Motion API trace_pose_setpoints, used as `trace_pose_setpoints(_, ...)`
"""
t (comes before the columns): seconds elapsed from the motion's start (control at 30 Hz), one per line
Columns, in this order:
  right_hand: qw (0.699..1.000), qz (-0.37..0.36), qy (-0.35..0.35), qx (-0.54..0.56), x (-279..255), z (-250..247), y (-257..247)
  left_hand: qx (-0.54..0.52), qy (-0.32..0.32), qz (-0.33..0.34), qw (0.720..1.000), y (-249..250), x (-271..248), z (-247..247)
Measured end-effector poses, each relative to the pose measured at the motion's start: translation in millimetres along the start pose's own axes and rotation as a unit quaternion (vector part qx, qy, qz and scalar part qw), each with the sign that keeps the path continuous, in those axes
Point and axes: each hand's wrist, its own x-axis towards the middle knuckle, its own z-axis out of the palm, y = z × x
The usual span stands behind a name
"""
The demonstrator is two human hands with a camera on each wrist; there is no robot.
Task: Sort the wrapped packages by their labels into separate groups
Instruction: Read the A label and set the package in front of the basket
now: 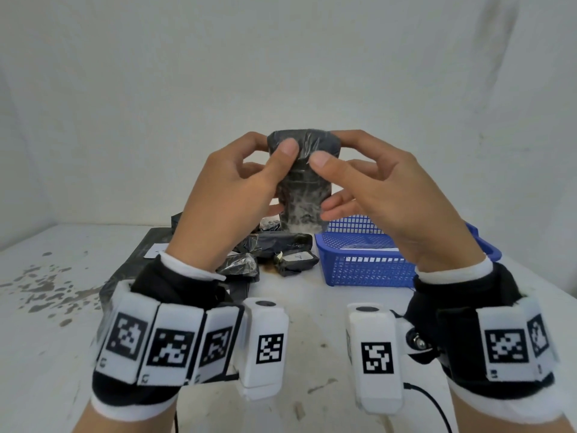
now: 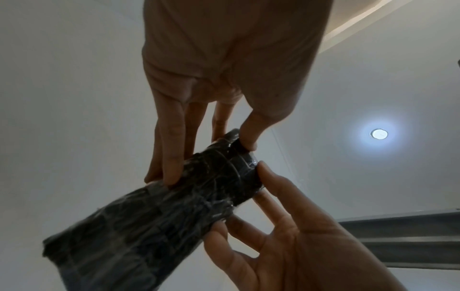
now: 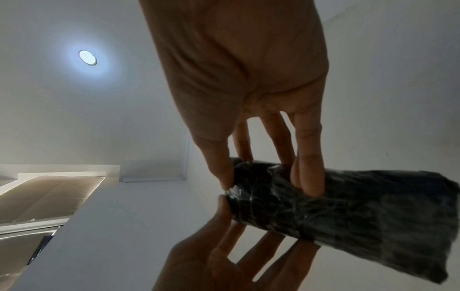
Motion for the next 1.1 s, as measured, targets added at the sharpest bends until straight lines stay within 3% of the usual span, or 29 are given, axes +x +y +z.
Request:
trace_pose_setpoints(0.33, 1.0, -0.02, 0.002, -0.01, 0.6, 5.3, 2.1, -0.033, -0.018, 0.0, 0.999, -1.3, 2.0, -0.2)
trace_pose_setpoints(0.63, 0.999, -0.036, 0.022, 0.031, 2.9, 0.3, 2.6, -0.025, -0.045, -0.079, 0.996, 4.6, -0.3, -0.7)
trace_pose_setpoints(0.83, 0.999, -0.03, 0.016, -0.008, 2.8, 2.0, 6.3, -0.071, 0.006, -0.071, 0.995, -2.3, 3.7, -0.9)
trace_pose_setpoints(1.1, 0.999, -0.001, 0.001, 0.035, 5.1, 1.0, 9.3, 0.02, 0.008, -0.024, 0.999, -3.2, 3.3, -4.1)
